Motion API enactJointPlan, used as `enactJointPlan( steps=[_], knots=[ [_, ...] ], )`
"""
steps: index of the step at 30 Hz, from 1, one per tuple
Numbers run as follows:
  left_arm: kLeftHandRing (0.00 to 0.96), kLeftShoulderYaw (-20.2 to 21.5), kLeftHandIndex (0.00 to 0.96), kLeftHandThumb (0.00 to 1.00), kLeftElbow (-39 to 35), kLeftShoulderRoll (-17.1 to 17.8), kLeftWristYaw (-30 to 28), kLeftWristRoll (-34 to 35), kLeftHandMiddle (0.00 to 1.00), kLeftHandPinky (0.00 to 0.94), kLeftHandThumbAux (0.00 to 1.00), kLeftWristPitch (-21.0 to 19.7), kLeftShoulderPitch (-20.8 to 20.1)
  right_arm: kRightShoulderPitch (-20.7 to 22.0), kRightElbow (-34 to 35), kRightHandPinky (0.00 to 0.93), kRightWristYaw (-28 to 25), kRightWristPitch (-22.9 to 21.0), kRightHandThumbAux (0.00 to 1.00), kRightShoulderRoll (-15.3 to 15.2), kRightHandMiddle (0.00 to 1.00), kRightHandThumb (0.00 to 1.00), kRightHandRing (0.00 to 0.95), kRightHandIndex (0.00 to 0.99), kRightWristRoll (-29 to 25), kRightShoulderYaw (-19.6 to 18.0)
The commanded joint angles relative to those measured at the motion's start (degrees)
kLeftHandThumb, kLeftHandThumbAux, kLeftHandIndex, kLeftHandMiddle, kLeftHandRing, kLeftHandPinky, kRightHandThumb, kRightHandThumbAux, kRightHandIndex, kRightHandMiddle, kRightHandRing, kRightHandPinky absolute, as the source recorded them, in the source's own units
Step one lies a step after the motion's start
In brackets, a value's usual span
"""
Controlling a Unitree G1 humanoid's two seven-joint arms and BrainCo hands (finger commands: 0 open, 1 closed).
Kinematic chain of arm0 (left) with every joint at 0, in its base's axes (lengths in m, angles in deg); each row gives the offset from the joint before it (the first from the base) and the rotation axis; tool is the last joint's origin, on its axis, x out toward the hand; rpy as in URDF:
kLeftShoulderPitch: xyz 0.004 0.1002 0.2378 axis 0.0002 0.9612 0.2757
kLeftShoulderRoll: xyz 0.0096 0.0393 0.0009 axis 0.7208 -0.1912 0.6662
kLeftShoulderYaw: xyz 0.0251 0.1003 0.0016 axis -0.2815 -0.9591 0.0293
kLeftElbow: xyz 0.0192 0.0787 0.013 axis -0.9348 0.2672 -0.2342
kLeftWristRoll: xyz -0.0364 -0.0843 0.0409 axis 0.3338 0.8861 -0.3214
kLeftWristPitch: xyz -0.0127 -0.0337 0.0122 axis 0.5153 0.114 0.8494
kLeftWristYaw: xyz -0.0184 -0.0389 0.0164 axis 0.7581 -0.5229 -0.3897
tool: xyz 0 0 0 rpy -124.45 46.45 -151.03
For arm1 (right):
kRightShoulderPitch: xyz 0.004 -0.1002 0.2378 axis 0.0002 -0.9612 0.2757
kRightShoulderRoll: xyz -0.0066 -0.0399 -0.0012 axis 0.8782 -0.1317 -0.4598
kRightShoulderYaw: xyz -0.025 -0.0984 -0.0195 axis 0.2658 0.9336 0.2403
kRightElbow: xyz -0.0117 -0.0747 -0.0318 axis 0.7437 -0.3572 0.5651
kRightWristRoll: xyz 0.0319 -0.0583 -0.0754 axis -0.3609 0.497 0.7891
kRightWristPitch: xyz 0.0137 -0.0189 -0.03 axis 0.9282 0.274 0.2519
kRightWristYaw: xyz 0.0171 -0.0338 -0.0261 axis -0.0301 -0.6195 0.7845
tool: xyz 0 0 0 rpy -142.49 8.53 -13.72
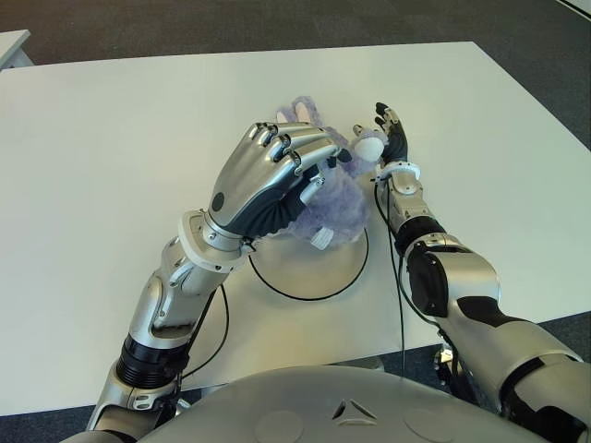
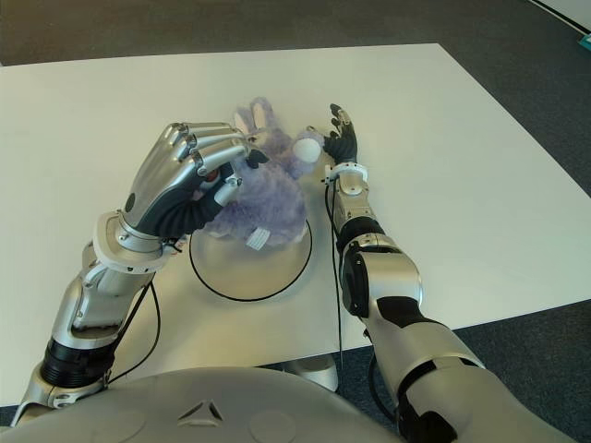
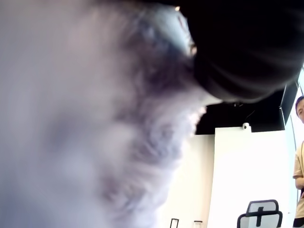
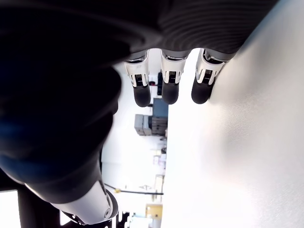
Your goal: Put the doll into the plate.
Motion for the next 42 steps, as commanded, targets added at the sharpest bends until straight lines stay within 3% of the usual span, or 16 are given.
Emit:
enactJointPlan(
  steps=[1,12,17,21,31,42],
  knots=[
    [0.589,0.2,0.428,0.830,0.2,-0.2,0.7,-0.4,0.480,0.598,0.670,-0.1,0.3,-5.4,-3.5,0.049,-0.6,-4.5,0.845,1.7,0.040,0.377,0.008,0.108,-0.3,0.2],
    [0.590,0.1,0.426,0.830,0.0,0.0,0.1,0.4,0.479,0.610,0.670,-0.4,0.5,-5.4,-3.5,0.049,-0.8,-4.4,0.847,1.8,0.040,0.391,0.010,0.109,-0.4,0.1],
    [0.627,0.2,0.375,0.823,0.3,-0.3,1.0,0.9,0.549,0.670,0.680,0.3,0.4,-5.4,-3.5,0.049,-0.8,-4.5,0.853,1.7,0.039,0.367,0.011,0.105,-0.4,0.2],
    [0.684,0.2,0.391,0.831,0.1,-0.3,0.8,2.2,0.559,0.725,0.676,0.6,0.7,-5.4,-3.6,0.063,-0.5,-4.5,0.848,1.7,0.046,0.387,0.018,0.110,-0.4,0.2],
    [0.728,-0.2,0.406,0.839,-0.3,0.2,-0.3,4.7,0.569,0.756,0.672,1.0,1.0,-5.4,-3.5,0.061,-0.5,-4.4,0.846,1.8,0.051,0.423,0.023,0.118,-0.6,-0.1],
    [0.737,1.1,0.406,0.846,-0.3,2.4,-0.3,6.7,0.548,0.767,0.668,4.3,3.4,-5.4,-3.5,0.068,-0.6,-4.5,0.856,1.8,0.054,0.428,0.026,0.119,-0.7,-0.2]
  ],
)
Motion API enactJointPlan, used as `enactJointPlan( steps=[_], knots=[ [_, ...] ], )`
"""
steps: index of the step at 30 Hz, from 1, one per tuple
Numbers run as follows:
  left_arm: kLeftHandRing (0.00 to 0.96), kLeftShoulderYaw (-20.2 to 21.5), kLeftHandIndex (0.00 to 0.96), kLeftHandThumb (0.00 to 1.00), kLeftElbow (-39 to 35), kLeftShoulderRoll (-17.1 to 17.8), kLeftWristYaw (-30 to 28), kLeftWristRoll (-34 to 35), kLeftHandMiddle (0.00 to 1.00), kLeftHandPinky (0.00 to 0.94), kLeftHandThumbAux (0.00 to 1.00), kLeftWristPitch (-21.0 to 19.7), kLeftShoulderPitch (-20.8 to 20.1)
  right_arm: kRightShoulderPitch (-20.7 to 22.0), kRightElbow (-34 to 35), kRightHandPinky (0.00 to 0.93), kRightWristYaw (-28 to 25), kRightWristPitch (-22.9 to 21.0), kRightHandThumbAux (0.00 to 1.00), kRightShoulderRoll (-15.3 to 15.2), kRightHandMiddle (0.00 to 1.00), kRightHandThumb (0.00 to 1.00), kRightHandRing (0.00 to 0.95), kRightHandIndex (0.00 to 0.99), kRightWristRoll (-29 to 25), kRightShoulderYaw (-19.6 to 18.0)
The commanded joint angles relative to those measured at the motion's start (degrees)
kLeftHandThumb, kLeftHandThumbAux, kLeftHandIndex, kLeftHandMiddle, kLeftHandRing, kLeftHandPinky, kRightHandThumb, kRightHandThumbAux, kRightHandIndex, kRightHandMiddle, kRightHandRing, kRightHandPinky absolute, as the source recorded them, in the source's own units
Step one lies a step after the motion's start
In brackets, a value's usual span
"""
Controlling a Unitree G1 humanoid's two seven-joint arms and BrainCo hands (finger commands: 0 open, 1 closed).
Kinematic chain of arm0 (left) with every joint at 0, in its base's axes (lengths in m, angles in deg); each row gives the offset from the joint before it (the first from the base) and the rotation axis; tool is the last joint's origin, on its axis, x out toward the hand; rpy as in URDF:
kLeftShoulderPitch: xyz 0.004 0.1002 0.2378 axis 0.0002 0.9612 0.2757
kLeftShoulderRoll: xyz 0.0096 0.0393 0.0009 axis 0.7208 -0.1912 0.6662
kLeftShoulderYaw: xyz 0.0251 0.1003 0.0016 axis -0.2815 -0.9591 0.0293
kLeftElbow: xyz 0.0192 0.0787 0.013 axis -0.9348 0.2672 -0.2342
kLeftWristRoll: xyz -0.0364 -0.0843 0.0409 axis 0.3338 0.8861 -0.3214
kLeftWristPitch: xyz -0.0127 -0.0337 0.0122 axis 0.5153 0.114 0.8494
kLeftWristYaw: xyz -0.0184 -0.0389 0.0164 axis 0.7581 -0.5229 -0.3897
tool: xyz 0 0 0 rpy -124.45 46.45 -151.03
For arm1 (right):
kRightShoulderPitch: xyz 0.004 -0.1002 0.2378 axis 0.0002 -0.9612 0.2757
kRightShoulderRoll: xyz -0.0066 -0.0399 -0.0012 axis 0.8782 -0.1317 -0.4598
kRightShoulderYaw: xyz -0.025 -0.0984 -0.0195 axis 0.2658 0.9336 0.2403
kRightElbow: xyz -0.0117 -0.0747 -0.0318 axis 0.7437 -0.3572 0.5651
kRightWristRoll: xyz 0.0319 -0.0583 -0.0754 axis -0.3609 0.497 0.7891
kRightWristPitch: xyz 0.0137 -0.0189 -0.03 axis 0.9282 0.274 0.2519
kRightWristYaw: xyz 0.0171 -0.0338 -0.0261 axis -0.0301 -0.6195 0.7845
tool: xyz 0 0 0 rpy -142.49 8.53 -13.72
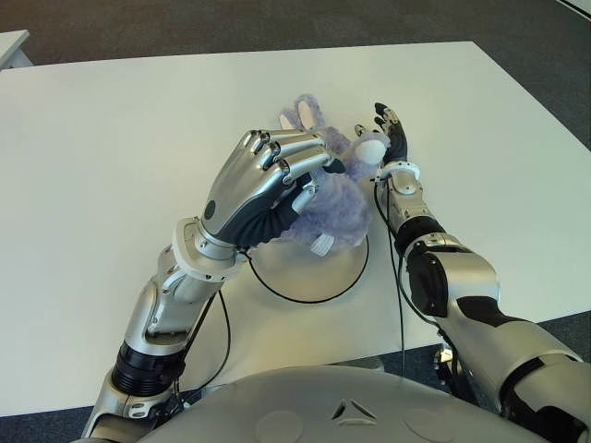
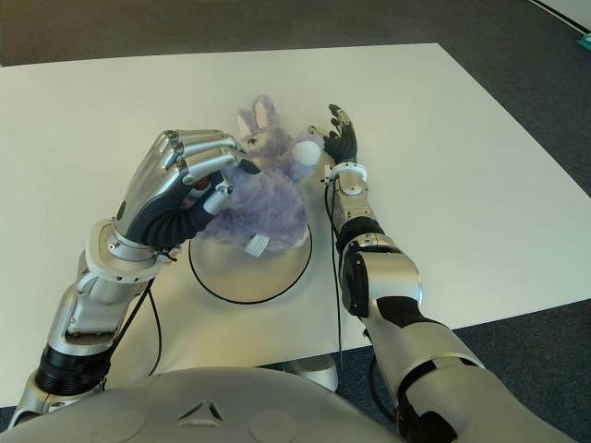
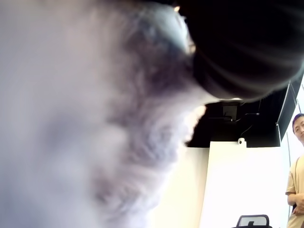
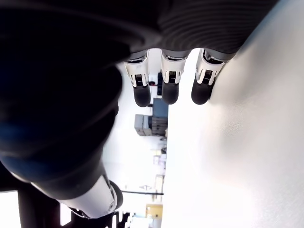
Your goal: Put the doll into the plate.
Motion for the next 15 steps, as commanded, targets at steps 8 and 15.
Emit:
enactJointPlan(
  steps=[8,15],
  knots=[
    [0.732,0.8,0.405,0.846,1.0,0.8,0.4,2.4,0.543,0.771,0.669,2.9,1.6,-5.4,-3.5,0.064,-0.6,-4.3,0.854,1.8,0.053,0.428,0.027,0.120,-0.6,0.0],
    [0.733,1.1,0.407,0.845,1.5,0.1,1.0,2.9,0.545,0.770,0.669,4.4,2.3,-5.4,-3.5,0.071,-0.5,-4.4,0.855,1.8,0.059,0.422,0.031,0.120,-0.6,-0.1]
  ],
)
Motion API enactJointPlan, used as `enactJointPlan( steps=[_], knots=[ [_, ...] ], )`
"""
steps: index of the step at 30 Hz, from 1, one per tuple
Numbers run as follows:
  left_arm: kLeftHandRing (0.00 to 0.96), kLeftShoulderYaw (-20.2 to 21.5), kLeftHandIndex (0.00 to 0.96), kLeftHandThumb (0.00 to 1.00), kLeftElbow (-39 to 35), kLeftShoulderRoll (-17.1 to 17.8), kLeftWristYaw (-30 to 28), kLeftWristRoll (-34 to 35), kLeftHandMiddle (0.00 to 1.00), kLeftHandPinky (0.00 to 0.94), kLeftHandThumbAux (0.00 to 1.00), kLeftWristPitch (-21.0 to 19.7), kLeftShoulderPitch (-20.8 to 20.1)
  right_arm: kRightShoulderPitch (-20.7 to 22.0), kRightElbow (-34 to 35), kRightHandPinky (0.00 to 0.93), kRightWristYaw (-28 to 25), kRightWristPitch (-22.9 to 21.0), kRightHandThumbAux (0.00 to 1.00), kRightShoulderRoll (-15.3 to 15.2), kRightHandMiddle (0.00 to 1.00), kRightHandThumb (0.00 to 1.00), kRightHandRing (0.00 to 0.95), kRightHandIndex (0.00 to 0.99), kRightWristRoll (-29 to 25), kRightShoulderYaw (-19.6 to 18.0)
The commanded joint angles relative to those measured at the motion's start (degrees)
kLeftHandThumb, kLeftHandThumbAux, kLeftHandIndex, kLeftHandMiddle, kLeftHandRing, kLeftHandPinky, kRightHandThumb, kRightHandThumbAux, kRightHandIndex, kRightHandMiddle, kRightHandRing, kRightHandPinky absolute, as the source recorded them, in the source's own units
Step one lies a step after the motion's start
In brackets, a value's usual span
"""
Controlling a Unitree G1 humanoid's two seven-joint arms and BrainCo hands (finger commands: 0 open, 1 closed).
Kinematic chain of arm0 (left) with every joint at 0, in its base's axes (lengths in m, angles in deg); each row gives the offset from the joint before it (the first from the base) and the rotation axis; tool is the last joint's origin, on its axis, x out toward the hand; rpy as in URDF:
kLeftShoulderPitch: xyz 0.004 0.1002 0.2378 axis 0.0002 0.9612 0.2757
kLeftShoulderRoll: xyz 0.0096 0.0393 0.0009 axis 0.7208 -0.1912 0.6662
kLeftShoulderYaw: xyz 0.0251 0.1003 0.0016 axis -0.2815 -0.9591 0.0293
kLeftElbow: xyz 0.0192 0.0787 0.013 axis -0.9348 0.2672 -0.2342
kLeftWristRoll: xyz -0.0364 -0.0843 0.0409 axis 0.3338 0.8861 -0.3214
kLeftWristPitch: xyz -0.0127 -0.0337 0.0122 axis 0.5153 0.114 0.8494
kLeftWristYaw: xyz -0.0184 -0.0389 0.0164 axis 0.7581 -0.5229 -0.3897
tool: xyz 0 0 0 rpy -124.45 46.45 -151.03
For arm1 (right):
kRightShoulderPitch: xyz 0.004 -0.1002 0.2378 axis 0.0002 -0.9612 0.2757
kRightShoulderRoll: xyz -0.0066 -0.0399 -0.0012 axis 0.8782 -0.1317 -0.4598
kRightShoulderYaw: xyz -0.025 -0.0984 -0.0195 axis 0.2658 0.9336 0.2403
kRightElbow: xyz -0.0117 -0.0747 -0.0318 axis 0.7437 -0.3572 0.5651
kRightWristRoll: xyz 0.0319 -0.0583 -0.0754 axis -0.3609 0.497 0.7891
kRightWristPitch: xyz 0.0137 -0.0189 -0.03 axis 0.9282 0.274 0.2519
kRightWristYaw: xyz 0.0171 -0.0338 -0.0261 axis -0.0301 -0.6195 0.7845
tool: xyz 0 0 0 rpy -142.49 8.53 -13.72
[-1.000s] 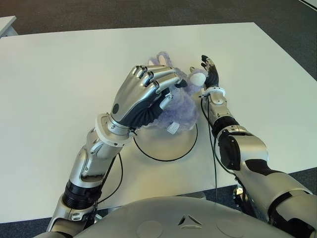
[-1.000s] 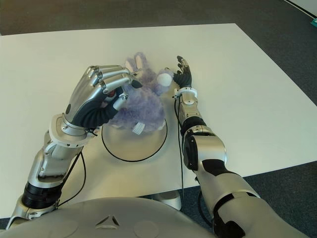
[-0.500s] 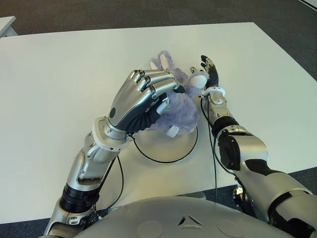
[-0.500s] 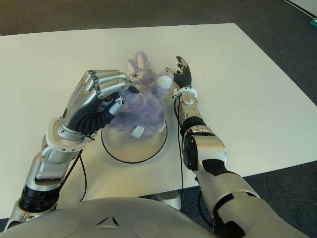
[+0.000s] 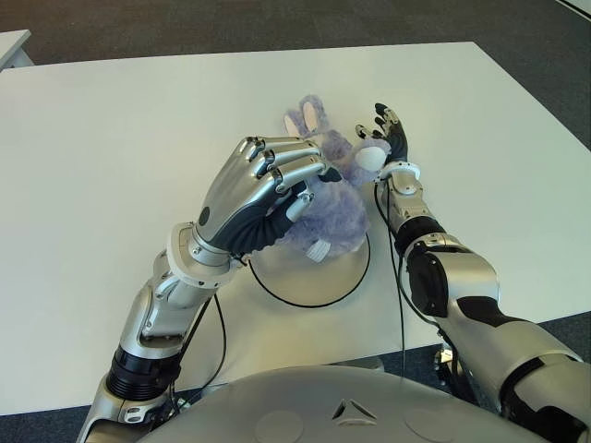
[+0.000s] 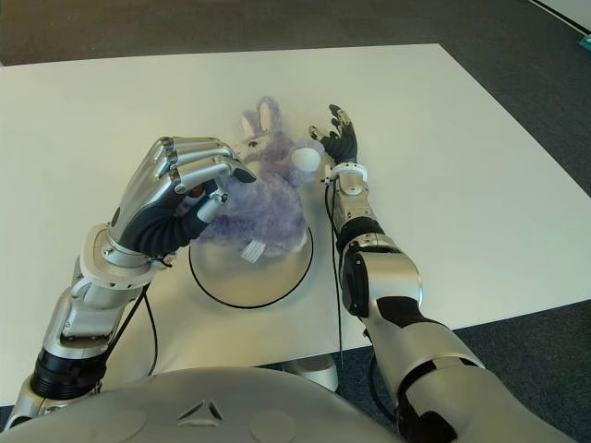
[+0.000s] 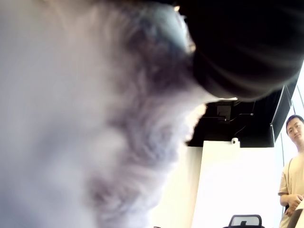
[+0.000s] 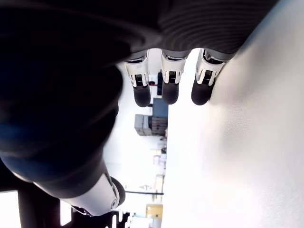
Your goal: Put the doll into the plate.
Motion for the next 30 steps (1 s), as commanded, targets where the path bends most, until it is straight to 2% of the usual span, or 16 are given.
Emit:
enactJointPlan(
  steps=[1,21,30],
  knots=[
    [0.733,0.5,0.407,0.845,1.0,-0.4,0.9,0.8,0.545,0.770,0.669,1.2,0.7,-5.3,-3.5,0.071,-0.5,-4.4,0.856,1.8,0.059,0.422,0.031,0.120,-0.6,0.0],
    [0.745,0.8,0.402,0.844,1.1,-2.6,3.2,-1.6,0.544,0.781,0.671,3.3,3.5,-5.3,-3.5,0.074,-0.2,-4.3,0.853,1.8,0.058,0.429,0.033,0.117,-0.4,0.1],
    [0.746,-0.1,0.401,0.846,0.9,-2.4,1.9,0.5,0.544,0.781,0.670,3.4,3.5,-5.4,-3.5,0.067,-0.3,-4.2,0.855,1.8,0.056,0.435,0.031,0.120,-0.4,0.1]
  ],
)
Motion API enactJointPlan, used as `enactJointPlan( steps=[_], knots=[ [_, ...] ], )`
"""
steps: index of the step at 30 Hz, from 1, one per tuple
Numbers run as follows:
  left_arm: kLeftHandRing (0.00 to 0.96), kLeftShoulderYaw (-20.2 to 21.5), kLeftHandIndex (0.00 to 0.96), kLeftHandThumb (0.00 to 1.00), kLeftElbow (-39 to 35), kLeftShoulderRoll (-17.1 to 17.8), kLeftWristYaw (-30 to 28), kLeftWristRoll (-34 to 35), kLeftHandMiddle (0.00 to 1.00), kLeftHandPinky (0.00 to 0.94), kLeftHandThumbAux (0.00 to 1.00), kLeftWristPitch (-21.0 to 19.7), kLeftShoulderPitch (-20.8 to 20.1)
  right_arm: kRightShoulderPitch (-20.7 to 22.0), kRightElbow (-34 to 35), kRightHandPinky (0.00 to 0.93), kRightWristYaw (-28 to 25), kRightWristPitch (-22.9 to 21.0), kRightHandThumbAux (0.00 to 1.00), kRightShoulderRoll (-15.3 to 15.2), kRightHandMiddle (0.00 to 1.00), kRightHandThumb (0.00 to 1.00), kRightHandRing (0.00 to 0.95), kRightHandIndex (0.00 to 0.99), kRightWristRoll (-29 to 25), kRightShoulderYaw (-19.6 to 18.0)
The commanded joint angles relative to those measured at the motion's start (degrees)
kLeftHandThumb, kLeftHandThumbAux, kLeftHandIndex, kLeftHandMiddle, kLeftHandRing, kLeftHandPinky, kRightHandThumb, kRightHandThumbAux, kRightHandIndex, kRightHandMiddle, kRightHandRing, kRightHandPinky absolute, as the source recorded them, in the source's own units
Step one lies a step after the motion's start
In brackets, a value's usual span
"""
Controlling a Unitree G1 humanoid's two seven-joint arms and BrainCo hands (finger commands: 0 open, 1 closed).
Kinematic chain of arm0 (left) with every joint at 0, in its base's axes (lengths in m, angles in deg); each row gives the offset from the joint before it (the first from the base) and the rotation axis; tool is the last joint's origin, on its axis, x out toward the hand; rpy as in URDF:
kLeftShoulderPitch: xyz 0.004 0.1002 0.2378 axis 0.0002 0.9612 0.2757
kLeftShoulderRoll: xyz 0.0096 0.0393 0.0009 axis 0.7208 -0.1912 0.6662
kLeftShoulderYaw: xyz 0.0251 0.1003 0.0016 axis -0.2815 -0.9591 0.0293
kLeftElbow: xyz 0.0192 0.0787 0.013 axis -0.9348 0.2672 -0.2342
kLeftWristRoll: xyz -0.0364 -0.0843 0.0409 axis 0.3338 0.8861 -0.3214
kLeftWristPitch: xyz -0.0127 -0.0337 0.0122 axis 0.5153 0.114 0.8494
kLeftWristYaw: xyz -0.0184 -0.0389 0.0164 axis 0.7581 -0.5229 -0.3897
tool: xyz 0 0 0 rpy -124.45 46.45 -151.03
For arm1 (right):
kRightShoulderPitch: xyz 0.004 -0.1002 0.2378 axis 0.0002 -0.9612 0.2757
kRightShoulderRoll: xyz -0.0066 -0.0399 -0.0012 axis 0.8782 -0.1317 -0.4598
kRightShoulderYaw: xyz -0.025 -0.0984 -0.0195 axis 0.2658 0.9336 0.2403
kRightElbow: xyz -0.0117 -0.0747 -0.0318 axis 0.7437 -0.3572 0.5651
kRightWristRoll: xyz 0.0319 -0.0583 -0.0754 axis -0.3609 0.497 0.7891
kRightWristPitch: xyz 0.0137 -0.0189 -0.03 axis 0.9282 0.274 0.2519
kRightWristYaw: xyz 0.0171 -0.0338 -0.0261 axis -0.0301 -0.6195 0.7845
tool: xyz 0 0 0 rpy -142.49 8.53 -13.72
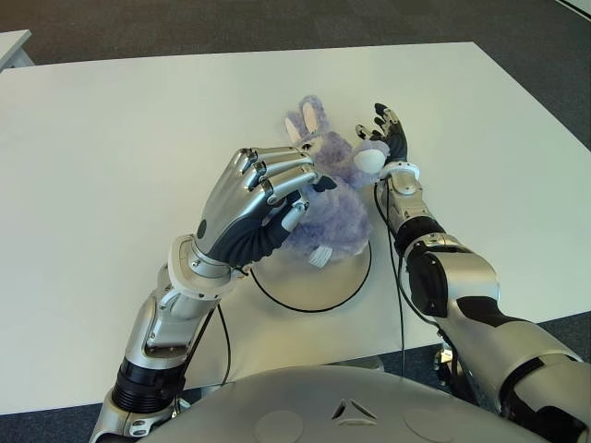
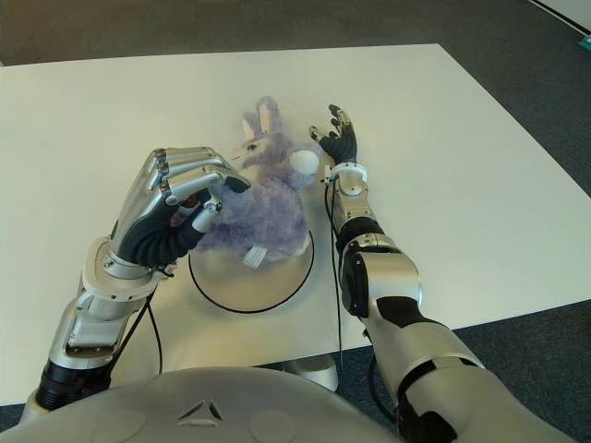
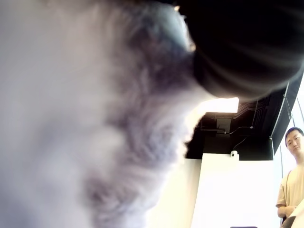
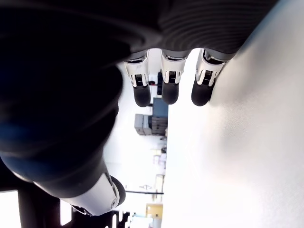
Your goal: Put the doll into the plate.
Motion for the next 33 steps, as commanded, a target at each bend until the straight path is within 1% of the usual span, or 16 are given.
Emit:
enactJointPlan(
  steps=[1,6,11,15,17,18,20,21,22,23,24,25,29,30,31,33],
  knots=[
    [0.746,-0.3,0.401,0.846,0.2,0.3,-0.9,1.6,0.543,0.781,0.670,0.2,-0.3,-5.4,-3.5,0.067,-0.4,-4.2,0.856,1.8,0.055,0.433,0.030,0.120,-0.5,0.1],
    [0.737,0.0,0.401,0.849,-0.5,1.1,-2.0,0.4,0.540,0.774,0.669,-0.3,-0.8,-5.4,-3.5,0.067,-0.4,-4.2,0.859,1.8,0.053,0.428,0.028,0.118,-0.5,0.0],
    [0.712,0.5,0.407,0.848,-2.1,0.4,-1.8,-2.7,0.541,0.722,0.667,-1.9,-0.2,-5.4,-3.5,0.069,-0.4,-4.1,0.857,1.8,0.051,0.430,0.027,0.118,-0.6,0.0],
    [0.693,1.1,0.407,0.848,-1.7,-1.3,0.7,-6.8,0.537,0.697,0.666,-2.6,-1.8,-5.4,-3.5,0.065,-0.4,-4.1,0.852,1.8,0.048,0.431,0.023,0.117,-0.5,0.0],
    [0.679,1.5,0.407,0.849,-1.3,-1.3,0.8,-7.5,0.532,0.680,0.666,-3.2,-2.7,-5.4,-3.5,0.060,-0.5,-4.1,0.852,1.8,0.046,0.424,0.020,0.115,-0.5,0.0],
    [0.654,1.7,0.404,0.848,-1.2,-1.2,0.7,-7.6,0.525,0.635,0.668,-3.5,-3.0,-5.4,-3.5,0.053,-0.5,-4.2,0.852,1.8,0.045,0.421,0.017,0.113,-0.5,0.1],
    [0.647,1.9,0.404,0.848,-1.2,-1.0,0.4,-7.8,0.522,0.622,0.668,-4.0,-3.5,-5.4,-3.5,0.051,-0.5,-4.2,0.852,1.7,0.044,0.418,0.017,0.112,-0.5,0.1],
    [0.620,2.1,0.403,0.847,-1.1,-0.9,0.4,-7.9,0.513,0.584,0.669,-4.1,-3.7,-5.4,-3.5,0.048,-0.5,-4.2,0.852,1.7,0.044,0.417,0.015,0.112,-0.5,0.1],
    [0.529,2.2,0.404,0.918,-1.0,-0.8,0.4,-8.0,0.463,0.528,0.661,-4.2,-3.9,-5.4,-3.5,0.047,-0.6,-4.2,0.852,1.7,0.043,0.415,0.014,0.112,-0.5,0.1],
    [0.514,2.3,0.404,0.929,-0.9,-0.7,0.5,-8.1,0.455,0.518,0.659,-4.0,-4.1,-5.4,-3.5,0.047,-0.6,-4.2,0.853,1.7,0.043,0.415,0.014,0.112,-0.5,0.1],
    [0.471,2.3,0.461,0.942,-0.8,-0.6,0.7,-8.1,0.431,0.416,0.656,-3.8,-4.2,-5.4,-3.5,0.044,-0.6,-4.3,0.855,1.7,0.043,0.399,0.012,0.110,-0.4,0.1],
    [0.460,2.3,0.475,0.945,-0.7,-0.5,0.8,-8.0,0.425,0.389,0.656,-3.5,-4.3,-5.3,-3.5,0.043,-0.6,-4.4,0.855,1.7,0.043,0.394,0.012,0.110,-0.4,0.2],
    [0.464,2.5,0.445,0.942,0.1,-0.5,1.7,-7.5,0.430,0.349,0.657,-2.7,-5.1,-5.3,-3.6,0.042,-0.3,-4.6,0.857,1.6,0.045,0.376,0.013,0.108,-0.1,0.4],
    [0.330,2.6,0.437,0.868,0.4,-0.5,2.0,-7.4,0.448,0.300,0.667,-2.4,-5.4,-5.2,-3.6,0.045,-0.1,-4.6,0.856,1.6,0.049,0.372,0.017,0.109,0.0,0.5],
    [0.296,2.6,0.435,0.849,0.6,-0.5,2.2,-7.4,0.452,0.287,0.670,-2.3,-5.5,-5.2,-3.6,0.046,-0.1,-4.7,0.856,1.6,0.051,0.370,0.018,0.110,0.1,0.6],
    [0.286,2.8,0.435,0.844,1.2,-0.7,3.4,-8.1,0.453,0.284,0.670,-1.7,-6.2,-5.2,-3.6,0.046,0.1,-4.7,0.857,1.6,0.051,0.367,0.019,0.110,0.2,0.7]
  ],
)
